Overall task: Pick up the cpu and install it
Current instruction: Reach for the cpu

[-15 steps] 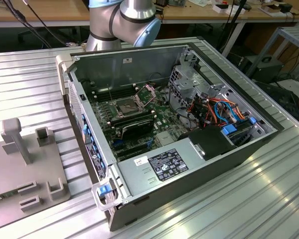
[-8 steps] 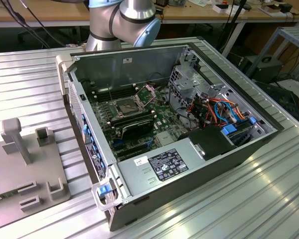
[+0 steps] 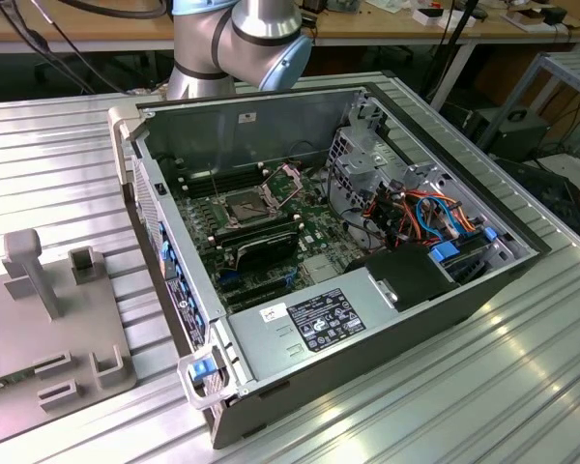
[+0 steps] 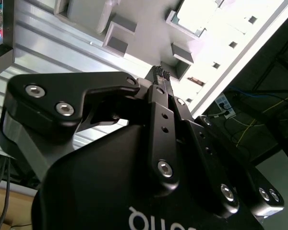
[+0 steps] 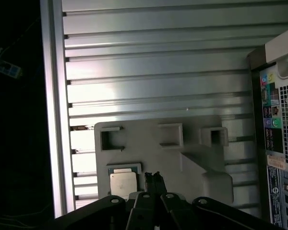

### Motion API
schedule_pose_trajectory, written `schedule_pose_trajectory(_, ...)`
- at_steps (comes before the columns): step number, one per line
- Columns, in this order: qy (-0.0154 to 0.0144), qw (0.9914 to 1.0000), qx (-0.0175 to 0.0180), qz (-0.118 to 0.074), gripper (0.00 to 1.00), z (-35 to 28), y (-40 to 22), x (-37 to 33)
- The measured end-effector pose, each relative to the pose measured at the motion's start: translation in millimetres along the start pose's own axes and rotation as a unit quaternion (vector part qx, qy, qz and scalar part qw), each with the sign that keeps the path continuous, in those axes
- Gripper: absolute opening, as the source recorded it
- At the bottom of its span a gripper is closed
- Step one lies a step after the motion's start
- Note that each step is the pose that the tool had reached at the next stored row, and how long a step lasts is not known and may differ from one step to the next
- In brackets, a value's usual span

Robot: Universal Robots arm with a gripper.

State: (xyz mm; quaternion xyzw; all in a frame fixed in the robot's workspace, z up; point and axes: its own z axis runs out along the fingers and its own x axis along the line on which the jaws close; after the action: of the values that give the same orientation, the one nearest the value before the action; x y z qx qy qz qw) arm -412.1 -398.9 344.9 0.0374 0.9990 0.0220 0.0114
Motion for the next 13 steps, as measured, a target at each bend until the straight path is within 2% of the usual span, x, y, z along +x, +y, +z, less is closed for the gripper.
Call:
schedule_pose_trajectory(5,0.0000,1.00000,0.0000,0.000,0.11,2.1,-0.2,2.1)
schedule_pose_trajectory(13,0.0000,1.00000,0.0000,0.000,0.11,7.1,-1.4,15.0)
